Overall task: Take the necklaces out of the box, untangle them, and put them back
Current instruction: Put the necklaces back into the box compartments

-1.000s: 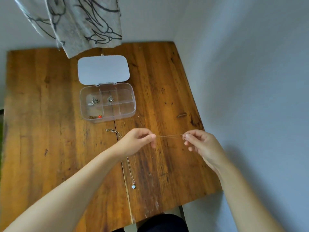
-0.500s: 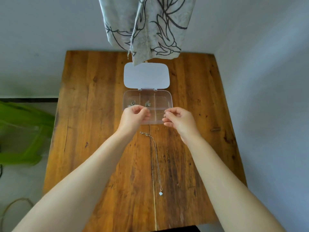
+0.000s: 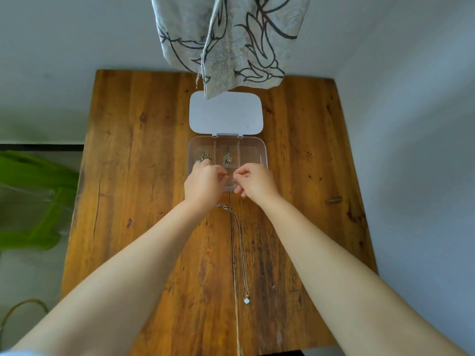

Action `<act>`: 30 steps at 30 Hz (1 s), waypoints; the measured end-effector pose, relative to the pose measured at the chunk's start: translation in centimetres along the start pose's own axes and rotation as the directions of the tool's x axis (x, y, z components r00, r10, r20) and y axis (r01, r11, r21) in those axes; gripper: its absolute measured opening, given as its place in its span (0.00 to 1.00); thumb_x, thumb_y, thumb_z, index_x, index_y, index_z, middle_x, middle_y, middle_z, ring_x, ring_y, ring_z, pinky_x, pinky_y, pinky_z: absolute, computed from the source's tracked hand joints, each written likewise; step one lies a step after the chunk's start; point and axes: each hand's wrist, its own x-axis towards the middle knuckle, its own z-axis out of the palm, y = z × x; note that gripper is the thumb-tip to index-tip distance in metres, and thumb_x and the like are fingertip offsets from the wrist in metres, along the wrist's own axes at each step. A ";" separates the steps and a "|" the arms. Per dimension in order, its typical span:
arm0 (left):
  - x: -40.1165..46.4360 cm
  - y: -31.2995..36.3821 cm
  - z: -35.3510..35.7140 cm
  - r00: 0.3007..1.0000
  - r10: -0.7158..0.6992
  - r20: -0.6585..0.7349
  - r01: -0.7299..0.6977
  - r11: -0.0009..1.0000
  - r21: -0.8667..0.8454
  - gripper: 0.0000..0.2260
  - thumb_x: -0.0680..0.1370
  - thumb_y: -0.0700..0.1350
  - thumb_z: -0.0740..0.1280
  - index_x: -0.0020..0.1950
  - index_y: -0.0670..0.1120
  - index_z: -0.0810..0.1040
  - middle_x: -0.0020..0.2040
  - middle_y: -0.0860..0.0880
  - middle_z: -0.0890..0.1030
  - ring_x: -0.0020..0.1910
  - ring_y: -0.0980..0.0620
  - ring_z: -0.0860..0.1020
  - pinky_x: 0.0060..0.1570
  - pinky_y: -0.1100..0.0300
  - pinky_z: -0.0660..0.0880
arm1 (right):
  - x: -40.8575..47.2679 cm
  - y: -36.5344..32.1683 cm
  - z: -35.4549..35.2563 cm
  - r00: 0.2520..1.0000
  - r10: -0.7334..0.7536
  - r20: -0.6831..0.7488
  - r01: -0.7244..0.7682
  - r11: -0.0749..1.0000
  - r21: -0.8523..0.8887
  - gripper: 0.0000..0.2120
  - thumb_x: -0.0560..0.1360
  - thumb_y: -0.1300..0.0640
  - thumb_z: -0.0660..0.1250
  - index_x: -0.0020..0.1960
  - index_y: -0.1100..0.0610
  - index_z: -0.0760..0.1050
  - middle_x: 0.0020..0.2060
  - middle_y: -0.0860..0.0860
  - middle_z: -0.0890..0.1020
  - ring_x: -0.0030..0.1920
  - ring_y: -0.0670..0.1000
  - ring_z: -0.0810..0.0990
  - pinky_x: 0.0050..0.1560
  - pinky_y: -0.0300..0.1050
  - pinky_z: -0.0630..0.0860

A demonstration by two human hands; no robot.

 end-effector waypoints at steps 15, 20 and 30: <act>-4.7 -4.4 1.3 0.878 0.412 0.244 -0.449 0.885 0.121 0.17 0.77 0.42 0.65 0.65 0.43 0.72 0.62 0.42 0.74 0.61 0.42 0.71 0.54 0.49 0.73 | -13.4 10.4 0.1 0.969 0.221 0.107 -0.221 0.975 -0.016 0.07 0.78 0.59 0.63 0.53 0.54 0.78 0.45 0.49 0.81 0.37 0.41 0.79 0.32 0.31 0.75; -3.9 -4.3 2.3 0.843 0.432 0.319 -0.519 0.809 0.276 0.10 0.78 0.43 0.62 0.57 0.40 0.73 0.59 0.42 0.73 0.58 0.41 0.70 0.53 0.50 0.70 | -18.0 13.8 4.3 0.959 0.283 0.027 -0.280 0.958 -0.067 0.09 0.77 0.54 0.64 0.56 0.53 0.77 0.53 0.48 0.79 0.46 0.42 0.77 0.43 0.31 0.74; -3.9 -3.9 2.0 0.915 0.284 0.288 -0.259 0.958 -0.123 0.03 0.76 0.38 0.64 0.41 0.42 0.73 0.42 0.46 0.76 0.44 0.47 0.74 0.37 0.62 0.67 | -19.3 12.7 8.5 0.977 0.156 -0.147 -0.198 0.915 -0.351 0.08 0.79 0.51 0.61 0.54 0.54 0.73 0.55 0.49 0.76 0.53 0.46 0.76 0.43 0.30 0.71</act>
